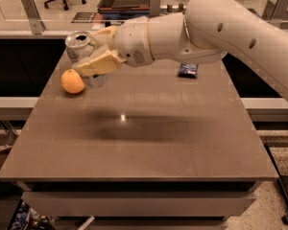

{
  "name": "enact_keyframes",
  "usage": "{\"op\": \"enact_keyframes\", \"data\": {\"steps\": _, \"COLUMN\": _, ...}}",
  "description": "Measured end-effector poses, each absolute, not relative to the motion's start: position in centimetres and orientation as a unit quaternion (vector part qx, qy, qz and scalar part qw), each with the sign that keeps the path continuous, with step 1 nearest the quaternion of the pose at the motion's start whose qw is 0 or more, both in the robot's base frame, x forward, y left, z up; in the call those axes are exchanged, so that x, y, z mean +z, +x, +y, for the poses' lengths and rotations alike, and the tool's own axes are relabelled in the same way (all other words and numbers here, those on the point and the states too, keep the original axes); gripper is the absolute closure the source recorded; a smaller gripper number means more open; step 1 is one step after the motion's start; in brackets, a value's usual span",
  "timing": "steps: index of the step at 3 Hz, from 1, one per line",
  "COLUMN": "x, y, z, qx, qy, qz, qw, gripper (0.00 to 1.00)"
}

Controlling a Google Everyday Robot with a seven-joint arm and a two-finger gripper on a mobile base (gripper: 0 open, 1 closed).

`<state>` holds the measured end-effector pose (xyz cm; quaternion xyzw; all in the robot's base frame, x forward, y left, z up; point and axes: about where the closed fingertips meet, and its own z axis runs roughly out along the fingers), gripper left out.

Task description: Pick 7up can

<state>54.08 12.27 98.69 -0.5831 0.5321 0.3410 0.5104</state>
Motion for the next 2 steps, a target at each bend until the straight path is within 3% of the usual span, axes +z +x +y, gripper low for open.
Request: {"op": "enact_keyframes", "data": {"steps": 2, "x": 104.5, "y": 53.6, "z": 12.8, "qx": 0.296, "qy": -0.609, "qz": 0.518, "qw": 0.522, "gripper": 1.00}}
